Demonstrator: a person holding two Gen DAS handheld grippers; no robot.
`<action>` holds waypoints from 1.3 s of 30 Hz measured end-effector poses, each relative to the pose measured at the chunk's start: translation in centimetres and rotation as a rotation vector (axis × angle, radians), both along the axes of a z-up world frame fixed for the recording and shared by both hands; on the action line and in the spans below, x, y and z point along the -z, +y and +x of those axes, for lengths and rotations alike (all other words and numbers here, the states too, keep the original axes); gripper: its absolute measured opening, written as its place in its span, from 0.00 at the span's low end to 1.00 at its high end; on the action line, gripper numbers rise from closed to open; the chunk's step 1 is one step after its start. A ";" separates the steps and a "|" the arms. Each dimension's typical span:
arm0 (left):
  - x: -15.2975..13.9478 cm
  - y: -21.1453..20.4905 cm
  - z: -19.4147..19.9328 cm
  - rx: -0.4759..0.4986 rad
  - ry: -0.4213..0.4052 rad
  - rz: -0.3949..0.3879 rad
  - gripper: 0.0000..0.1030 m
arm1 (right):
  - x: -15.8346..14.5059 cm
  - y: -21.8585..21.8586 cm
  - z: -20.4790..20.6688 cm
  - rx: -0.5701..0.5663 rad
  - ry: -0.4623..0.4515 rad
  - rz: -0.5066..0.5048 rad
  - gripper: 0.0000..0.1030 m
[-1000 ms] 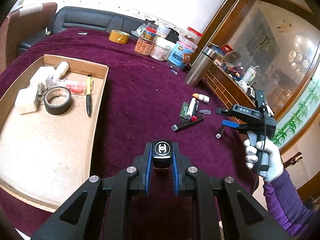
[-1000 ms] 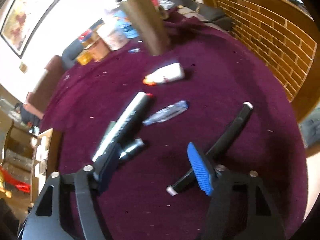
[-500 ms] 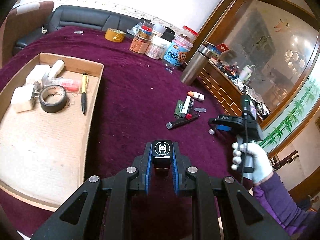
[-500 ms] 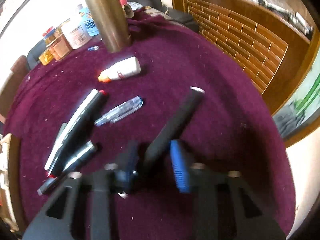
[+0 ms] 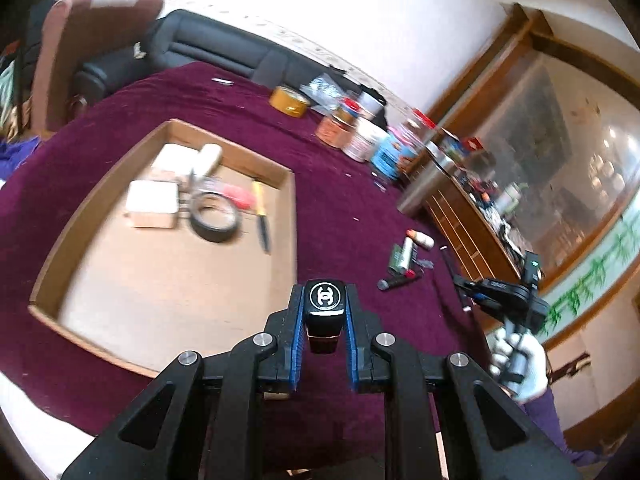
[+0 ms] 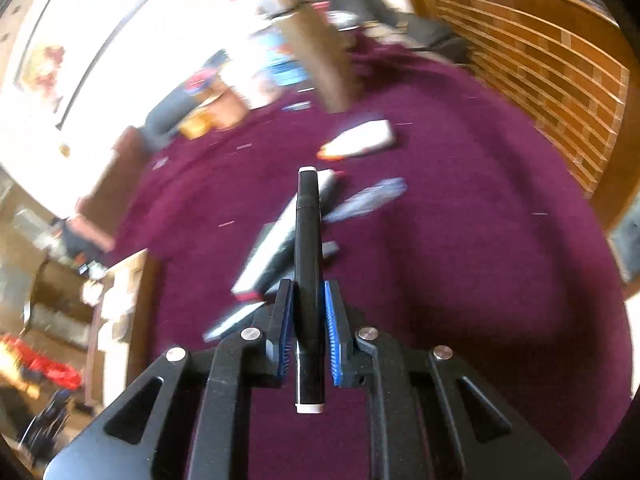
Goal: Organize rigid objects
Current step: 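Grasp a black marker with right gripper while left gripper holds the lipstick case, then lower marker into box with right gripper while left gripper releases lipstick case there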
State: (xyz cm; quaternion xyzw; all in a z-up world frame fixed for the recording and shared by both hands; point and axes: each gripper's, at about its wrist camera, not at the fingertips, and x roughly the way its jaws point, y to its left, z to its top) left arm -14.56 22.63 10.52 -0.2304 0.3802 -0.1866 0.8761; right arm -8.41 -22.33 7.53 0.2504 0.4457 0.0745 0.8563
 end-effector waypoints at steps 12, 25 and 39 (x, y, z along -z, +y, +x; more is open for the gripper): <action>3.2 3.9 4.6 -0.028 0.166 0.047 0.14 | 0.7 21.8 3.0 -0.447 0.077 0.091 0.12; 6.6 4.0 11.3 -0.094 0.281 0.236 0.19 | 5.2 31.0 5.1 -0.472 0.211 -0.090 0.12; 2.9 6.6 7.5 -0.131 0.168 0.095 0.52 | 2.7 28.1 5.8 -0.401 0.112 -0.108 0.18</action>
